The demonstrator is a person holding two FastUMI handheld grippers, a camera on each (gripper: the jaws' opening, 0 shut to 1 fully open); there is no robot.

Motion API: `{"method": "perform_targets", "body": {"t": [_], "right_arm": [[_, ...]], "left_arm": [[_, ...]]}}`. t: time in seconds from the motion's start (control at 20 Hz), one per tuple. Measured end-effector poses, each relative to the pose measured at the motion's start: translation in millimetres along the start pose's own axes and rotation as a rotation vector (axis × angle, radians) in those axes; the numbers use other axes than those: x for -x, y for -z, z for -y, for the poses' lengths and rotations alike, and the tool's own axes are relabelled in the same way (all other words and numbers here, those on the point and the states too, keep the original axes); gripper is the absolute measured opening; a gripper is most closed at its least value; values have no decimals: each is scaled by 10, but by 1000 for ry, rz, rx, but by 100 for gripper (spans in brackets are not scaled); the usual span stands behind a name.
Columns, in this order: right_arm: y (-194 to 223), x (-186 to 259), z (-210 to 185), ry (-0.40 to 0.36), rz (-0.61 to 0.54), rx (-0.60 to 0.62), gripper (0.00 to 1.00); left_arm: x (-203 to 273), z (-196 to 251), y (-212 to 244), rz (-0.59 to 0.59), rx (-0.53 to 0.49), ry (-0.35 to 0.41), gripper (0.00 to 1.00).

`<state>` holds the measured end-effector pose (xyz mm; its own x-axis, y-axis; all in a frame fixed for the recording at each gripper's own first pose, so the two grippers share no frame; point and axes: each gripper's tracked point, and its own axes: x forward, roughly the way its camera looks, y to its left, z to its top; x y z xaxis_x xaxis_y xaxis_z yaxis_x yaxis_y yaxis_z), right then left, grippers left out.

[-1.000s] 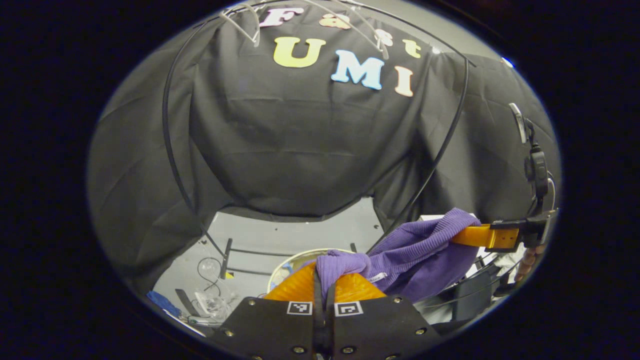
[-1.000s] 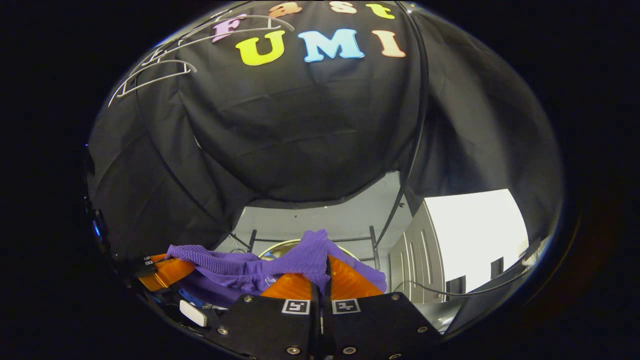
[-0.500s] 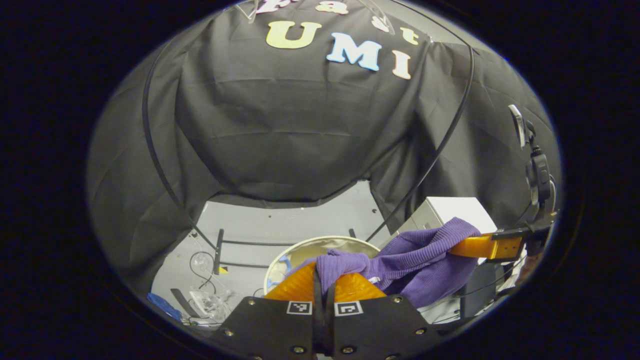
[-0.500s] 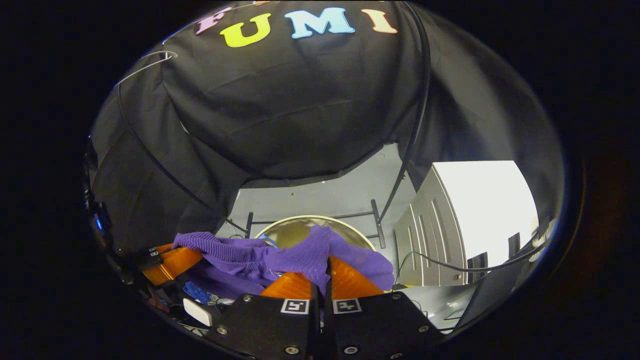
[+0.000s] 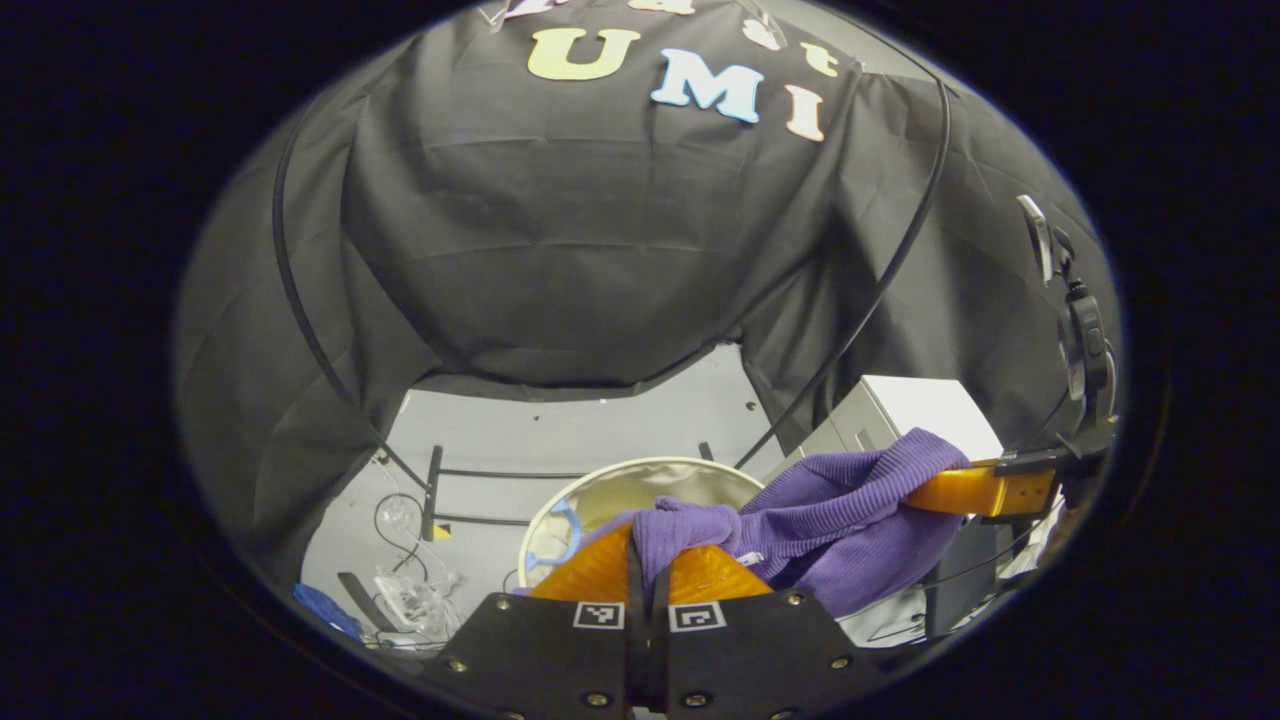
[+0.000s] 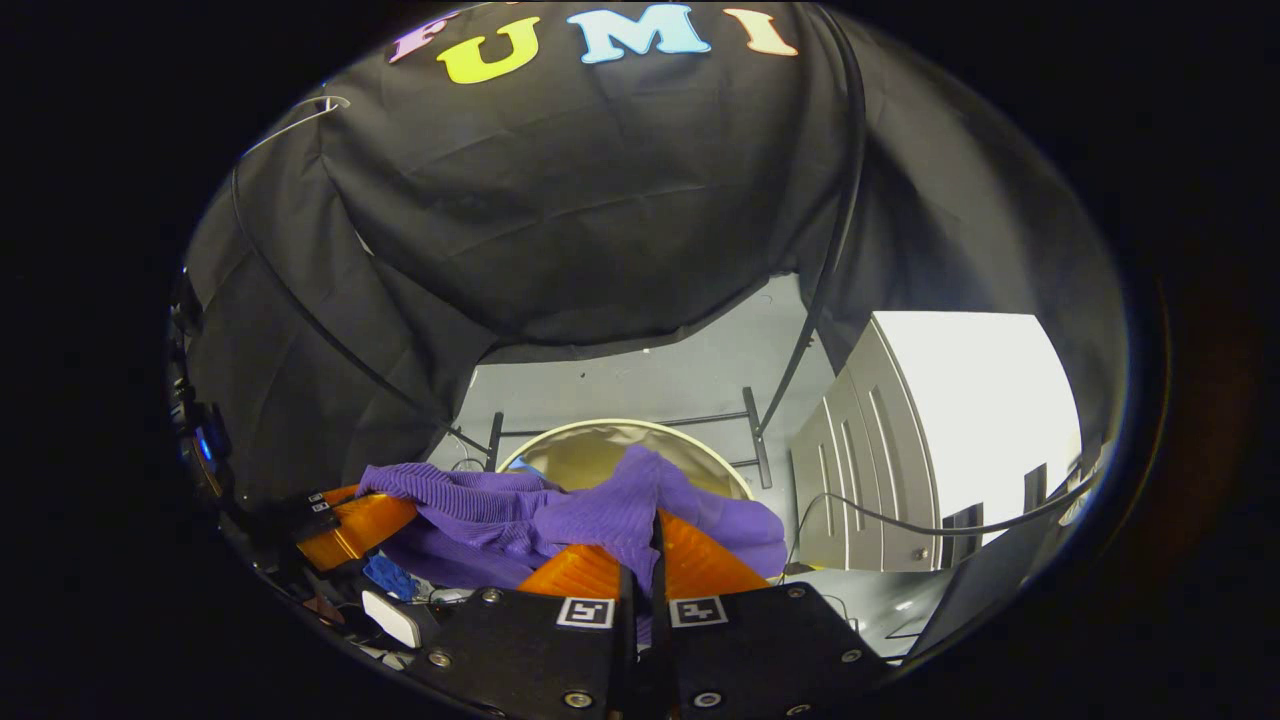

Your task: Grasp the clothes on the hanger with both hands and then place them into the laundry hamper below.

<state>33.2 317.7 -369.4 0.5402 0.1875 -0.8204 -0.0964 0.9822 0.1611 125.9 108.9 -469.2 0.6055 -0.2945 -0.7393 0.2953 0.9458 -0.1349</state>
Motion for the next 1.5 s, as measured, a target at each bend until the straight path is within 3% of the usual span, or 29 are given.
{"method": "perform_targets", "body": {"t": [0.2, 0.25, 0.3, 0.4, 0.5, 0.55, 0.75, 0.8, 0.85, 1.0, 1.3, 1.4, 1.5], "right_arm": [[59, -9, 7, -8, -24, 4, 15], [78, 17, 14, -9, -31, 4, 11], [78, 55, -15, -25, -38, -2, 20], [67, 108, -26, -35, -33, -22, 58], [3, 211, 54, -16, -11, -41, 96], [-22, 258, 92, -10, -1, -52, 96], [-237, 559, 319, 18, 66, -71, 96], [-305, 660, 397, 28, 90, -71, 92], [-348, 762, 473, 39, 114, -71, 96], [-571, 1109, 685, 73, 202, -63, 96], [-1123, 1899, 984, 143, 425, -91, 95], [-1358, 2184, 1049, 165, 513, -101, 95], [-1608, 2486, 1107, 186, 611, -104, 95]], "left_arm": [[-3, -158, 46, -32, 5, -84, 1], [-8, -233, 101, -49, 21, -118, 4], [-18, -294, 168, -70, 51, -144, 6], [19, -251, 180, -88, 120, -138, 15], [102, -245, 74, -74, 116, -144, 62], [128, -274, 5, -62, 96, -160, 86], [392, -265, -125, -44, 61, -179, 86], [464, -264, -152, -37, 57, -183, 86], [543, -258, -204, -28, 55, -185, 86], [840, -195, -432, 25, 61, -178, 88], [1442, -3, -1166, 176, 25, -139, 88], [1640, 86, -1522, 248, 20, -117, 84], [1851, 174, -1905, 324, 17, -96, 86]]}}
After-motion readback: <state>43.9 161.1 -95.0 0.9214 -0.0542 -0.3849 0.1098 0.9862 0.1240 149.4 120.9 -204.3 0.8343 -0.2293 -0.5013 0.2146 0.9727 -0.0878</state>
